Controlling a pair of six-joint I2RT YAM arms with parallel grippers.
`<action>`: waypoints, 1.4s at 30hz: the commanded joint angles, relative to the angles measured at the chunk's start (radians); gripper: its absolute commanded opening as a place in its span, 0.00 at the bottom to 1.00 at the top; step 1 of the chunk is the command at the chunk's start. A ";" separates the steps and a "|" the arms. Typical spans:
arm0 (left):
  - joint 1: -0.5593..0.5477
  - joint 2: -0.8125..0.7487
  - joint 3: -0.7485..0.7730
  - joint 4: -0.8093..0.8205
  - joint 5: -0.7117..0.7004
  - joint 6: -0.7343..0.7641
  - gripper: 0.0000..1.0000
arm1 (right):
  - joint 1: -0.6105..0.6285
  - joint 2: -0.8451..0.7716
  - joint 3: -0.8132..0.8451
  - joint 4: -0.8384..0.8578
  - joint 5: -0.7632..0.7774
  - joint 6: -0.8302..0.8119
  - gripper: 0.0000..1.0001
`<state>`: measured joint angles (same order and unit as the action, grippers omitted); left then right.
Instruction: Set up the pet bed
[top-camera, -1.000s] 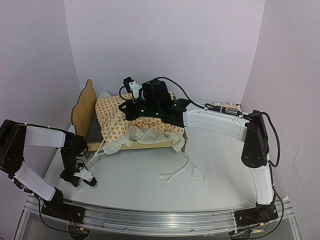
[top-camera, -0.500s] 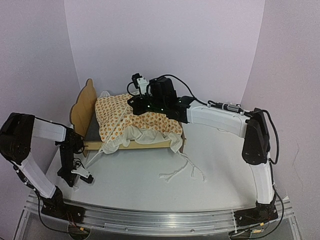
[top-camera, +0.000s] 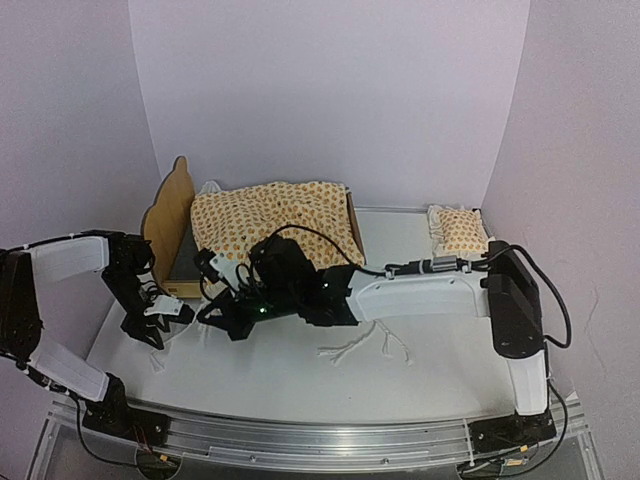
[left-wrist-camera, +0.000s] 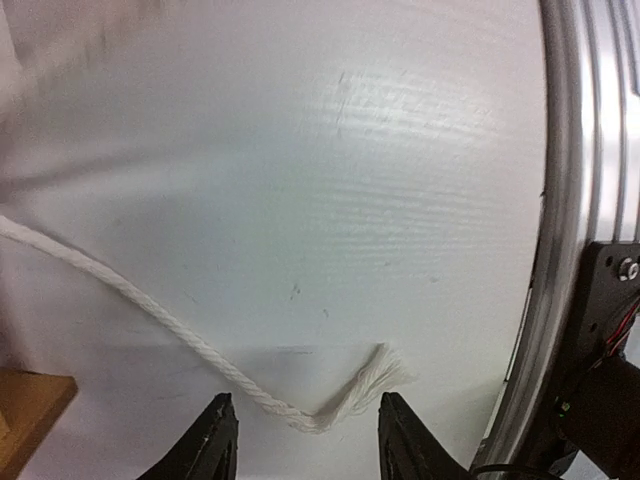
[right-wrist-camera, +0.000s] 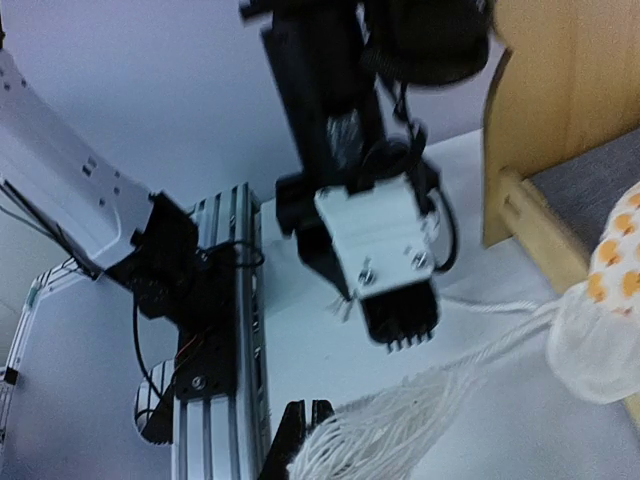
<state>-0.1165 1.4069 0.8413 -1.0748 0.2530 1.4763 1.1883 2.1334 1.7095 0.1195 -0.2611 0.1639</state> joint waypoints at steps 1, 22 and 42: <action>0.005 -0.062 0.053 -0.174 0.234 0.102 0.49 | 0.033 -0.008 -0.052 0.036 -0.010 0.051 0.07; -0.300 -0.013 0.270 0.610 -0.179 -0.809 0.84 | -0.346 -0.303 -0.132 -0.621 0.642 0.365 0.68; -0.294 0.169 0.278 0.649 -0.288 -0.702 0.01 | -0.529 -0.095 0.029 -0.618 0.481 0.356 0.54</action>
<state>-0.4185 1.5915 1.0897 -0.4113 -0.0088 0.7381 0.6568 2.0275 1.6649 -0.4997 0.2870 0.5249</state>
